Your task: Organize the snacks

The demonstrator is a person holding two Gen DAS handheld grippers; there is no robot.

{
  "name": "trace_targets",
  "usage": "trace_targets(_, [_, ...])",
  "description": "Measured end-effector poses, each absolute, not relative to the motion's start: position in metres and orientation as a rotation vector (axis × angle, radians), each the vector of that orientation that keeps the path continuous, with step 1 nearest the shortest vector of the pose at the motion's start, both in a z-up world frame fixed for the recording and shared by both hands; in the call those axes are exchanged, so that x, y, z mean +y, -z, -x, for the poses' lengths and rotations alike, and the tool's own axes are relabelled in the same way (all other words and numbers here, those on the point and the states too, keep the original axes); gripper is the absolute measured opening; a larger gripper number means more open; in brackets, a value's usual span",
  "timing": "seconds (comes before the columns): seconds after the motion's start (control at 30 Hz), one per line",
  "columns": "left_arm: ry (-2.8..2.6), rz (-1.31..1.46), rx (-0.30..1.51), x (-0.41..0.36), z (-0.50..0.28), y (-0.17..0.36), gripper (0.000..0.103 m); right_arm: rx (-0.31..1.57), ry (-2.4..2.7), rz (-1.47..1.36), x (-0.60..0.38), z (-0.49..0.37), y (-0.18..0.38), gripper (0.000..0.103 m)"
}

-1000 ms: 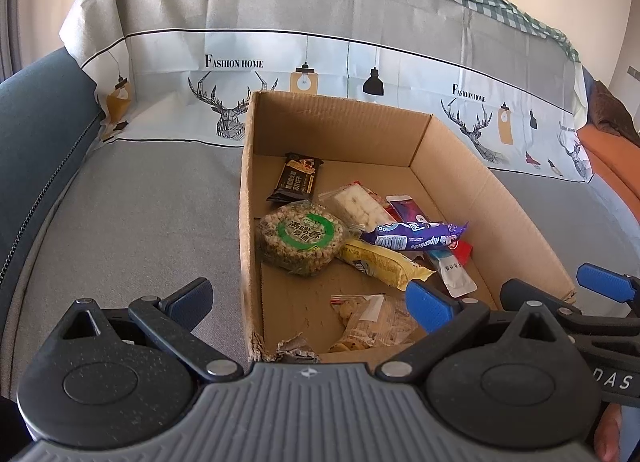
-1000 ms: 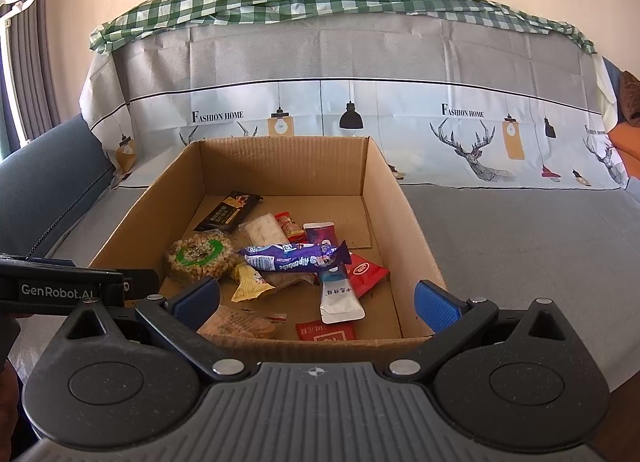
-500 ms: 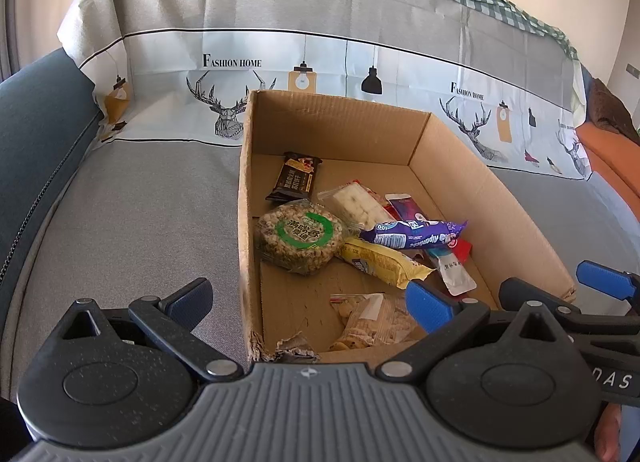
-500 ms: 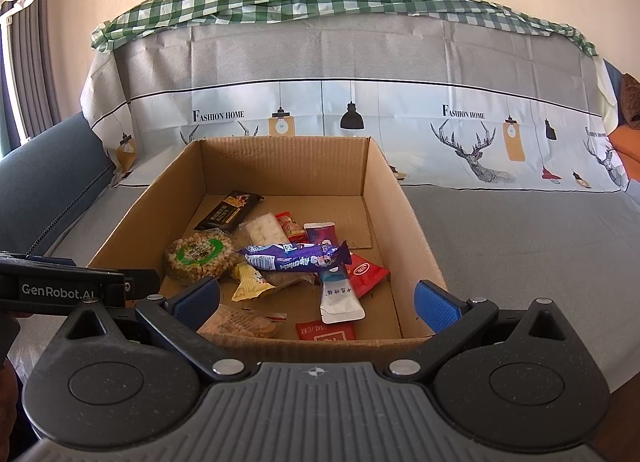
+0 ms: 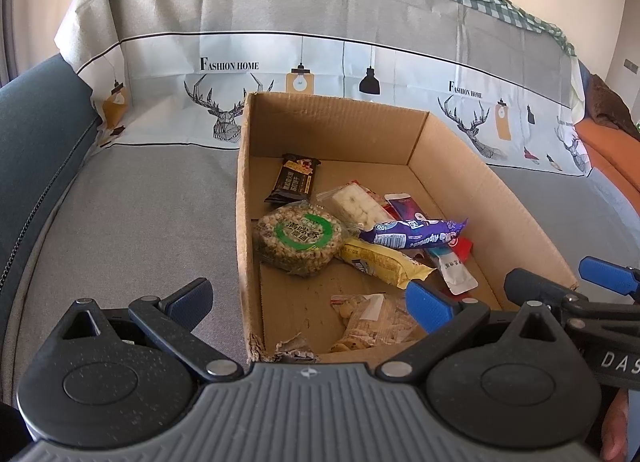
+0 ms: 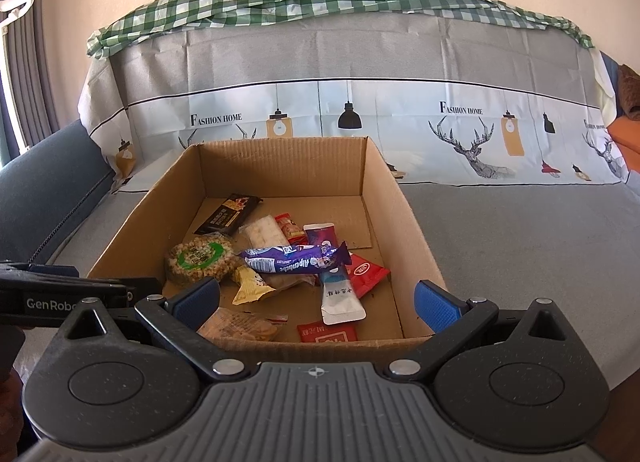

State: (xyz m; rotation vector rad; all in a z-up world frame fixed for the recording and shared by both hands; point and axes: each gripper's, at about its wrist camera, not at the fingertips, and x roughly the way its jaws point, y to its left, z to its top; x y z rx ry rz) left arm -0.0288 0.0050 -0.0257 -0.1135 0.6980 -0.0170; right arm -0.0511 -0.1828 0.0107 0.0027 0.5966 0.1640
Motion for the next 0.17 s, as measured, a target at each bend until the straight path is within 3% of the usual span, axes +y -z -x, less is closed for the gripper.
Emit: trace_targets(0.17, [0.034, 0.086, 0.671, 0.002, 0.0311, 0.025, 0.103, 0.588, -0.166, -0.042, -0.1904, 0.0494, -0.0129, 0.102])
